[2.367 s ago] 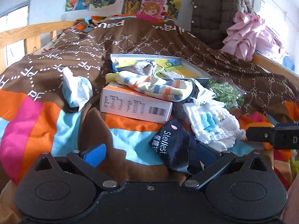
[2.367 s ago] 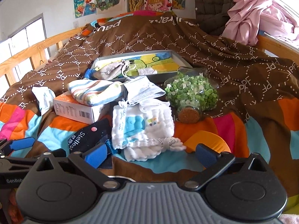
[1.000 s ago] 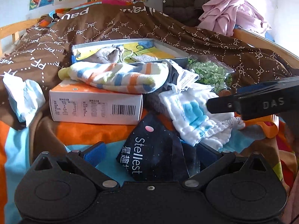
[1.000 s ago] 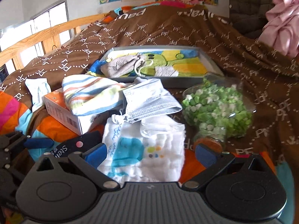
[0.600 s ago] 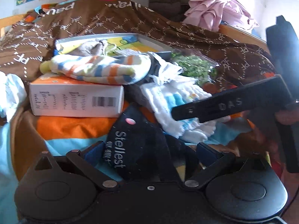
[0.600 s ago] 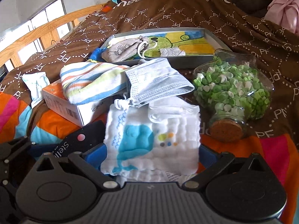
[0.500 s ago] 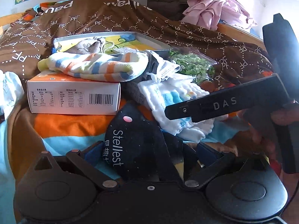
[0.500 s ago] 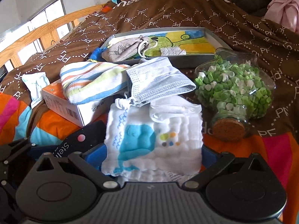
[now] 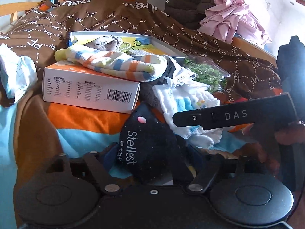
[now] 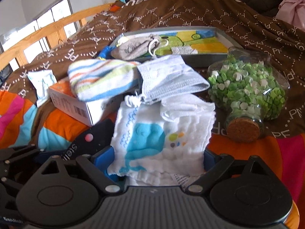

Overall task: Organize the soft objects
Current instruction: 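Grasp the black Stellest pouch with the left gripper while the right grasps the whale-print cloth, then lift and carry the black pouch and whale-print cloth with both grippers over the tray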

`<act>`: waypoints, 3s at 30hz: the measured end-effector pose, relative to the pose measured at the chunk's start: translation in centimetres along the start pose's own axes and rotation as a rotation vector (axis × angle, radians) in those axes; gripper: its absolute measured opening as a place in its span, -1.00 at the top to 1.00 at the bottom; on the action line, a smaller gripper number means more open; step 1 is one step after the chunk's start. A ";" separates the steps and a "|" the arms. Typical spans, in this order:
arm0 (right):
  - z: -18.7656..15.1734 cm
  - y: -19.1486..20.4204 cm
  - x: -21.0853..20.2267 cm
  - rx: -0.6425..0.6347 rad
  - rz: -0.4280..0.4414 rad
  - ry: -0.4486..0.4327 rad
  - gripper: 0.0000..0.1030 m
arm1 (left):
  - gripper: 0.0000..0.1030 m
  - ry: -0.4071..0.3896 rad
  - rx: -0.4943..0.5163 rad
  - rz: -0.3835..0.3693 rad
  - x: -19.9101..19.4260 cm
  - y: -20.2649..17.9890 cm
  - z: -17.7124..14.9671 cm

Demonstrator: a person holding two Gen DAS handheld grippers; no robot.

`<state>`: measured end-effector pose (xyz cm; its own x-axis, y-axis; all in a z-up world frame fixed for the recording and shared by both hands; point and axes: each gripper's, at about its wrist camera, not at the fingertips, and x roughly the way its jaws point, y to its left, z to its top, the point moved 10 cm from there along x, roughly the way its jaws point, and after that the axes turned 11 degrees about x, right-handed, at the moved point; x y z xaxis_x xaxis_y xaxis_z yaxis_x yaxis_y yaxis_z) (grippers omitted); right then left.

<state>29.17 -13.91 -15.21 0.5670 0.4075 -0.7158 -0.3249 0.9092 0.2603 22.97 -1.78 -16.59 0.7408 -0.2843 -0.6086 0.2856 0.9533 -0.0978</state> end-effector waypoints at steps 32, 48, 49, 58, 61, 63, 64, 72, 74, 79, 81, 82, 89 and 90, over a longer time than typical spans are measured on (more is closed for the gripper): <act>-0.2 0.6 -4.8 -0.042 -0.087 -0.096 0.61 | 0.82 0.010 -0.211 0.072 -2.9 -0.7 -1.2; 1.9 2.2 -14.4 0.004 0.111 -0.441 0.63 | 0.85 -0.164 -0.211 0.119 -9.1 -2.0 1.7; 2.1 2.5 -15.1 -0.013 0.120 -0.471 0.63 | 0.85 -0.175 -0.207 0.124 -9.5 -2.0 2.1; 2.9 4.6 -17.6 -0.158 0.092 -0.659 0.62 | 0.85 -0.271 -0.166 0.169 -11.3 -0.9 7.0; 3.3 4.4 -17.5 -0.152 0.077 -0.674 0.61 | 0.85 -0.294 -0.151 0.185 -11.3 -0.2 8.8; 4.1 4.4 -17.2 -0.162 0.058 -0.690 0.61 | 0.85 -0.301 -0.126 0.198 -11.0 0.2 9.8; 4.5 4.4 -17.0 -0.171 0.050 -0.699 0.61 | 0.85 -0.308 -0.116 0.203 -10.9 0.4 10.3; 11.3 4.7 -12.9 -0.142 0.041 -0.740 0.61 | 0.85 -0.348 -0.062 0.252 -8.2 2.4 15.3; 13.1 4.5 -11.5 -0.122 0.043 -0.751 0.61 | 0.85 -0.368 -0.049 0.273 -7.5 2.9 16.6; 17.1 3.2 -7.1 0.002 0.073 -0.725 0.60 | 0.85 -0.389 -0.026 0.323 -5.0 4.7 19.0; 18.1 2.5 -5.3 0.026 0.083 -0.717 0.60 | 0.85 -0.382 -0.034 0.338 -3.3 5.8 19.4; 18.6 2.1 -4.4 0.034 0.084 -0.714 0.60 | 0.85 -0.374 -0.040 0.340 -2.6 6.2 19.5; 20.4 -1.0 0.8 0.121 0.094 -0.655 0.60 | 0.85 -0.310 -0.080 0.322 4.5 9.6 20.3; 20.4 -1.3 1.5 0.131 0.098 -0.640 0.60 | 0.85 -0.306 -0.093 0.323 5.5 10.1 20.5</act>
<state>45.85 -12.75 -3.37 0.8908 0.4218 -0.1688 -0.3257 0.8519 0.4102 42.38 4.22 -4.72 0.9325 0.0260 -0.3603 -0.0354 0.9992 -0.0195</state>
